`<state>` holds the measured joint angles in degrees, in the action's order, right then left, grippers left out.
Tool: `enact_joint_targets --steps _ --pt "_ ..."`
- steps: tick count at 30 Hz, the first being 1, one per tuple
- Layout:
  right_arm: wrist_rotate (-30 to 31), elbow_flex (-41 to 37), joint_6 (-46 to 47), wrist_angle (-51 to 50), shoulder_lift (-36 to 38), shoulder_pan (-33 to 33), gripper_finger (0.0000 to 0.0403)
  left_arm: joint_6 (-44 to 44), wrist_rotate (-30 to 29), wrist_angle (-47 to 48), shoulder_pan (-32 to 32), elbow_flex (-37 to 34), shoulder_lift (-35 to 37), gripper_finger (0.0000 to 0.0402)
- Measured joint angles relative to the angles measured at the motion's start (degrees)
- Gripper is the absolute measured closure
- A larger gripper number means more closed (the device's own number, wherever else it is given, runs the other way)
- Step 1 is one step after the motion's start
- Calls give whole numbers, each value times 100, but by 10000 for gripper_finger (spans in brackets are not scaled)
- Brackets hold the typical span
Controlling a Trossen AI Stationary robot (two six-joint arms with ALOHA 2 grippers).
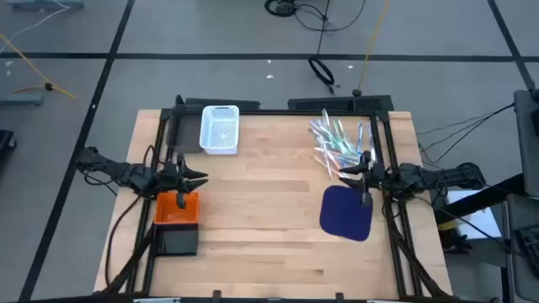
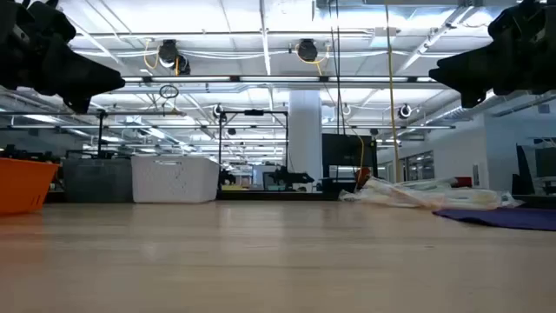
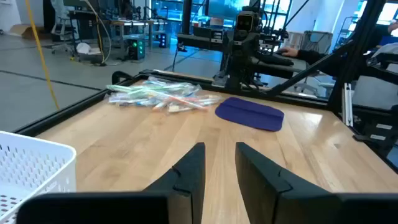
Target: Pick & Place Toothbrushes
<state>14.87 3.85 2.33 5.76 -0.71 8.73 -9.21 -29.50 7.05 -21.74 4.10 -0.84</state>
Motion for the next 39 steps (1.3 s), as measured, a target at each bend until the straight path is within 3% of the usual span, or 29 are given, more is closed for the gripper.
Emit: enact_joint_targets --steps 39 --pt "2 0 -147 3 0 -2 277 0 0 0 0 0 0 314"
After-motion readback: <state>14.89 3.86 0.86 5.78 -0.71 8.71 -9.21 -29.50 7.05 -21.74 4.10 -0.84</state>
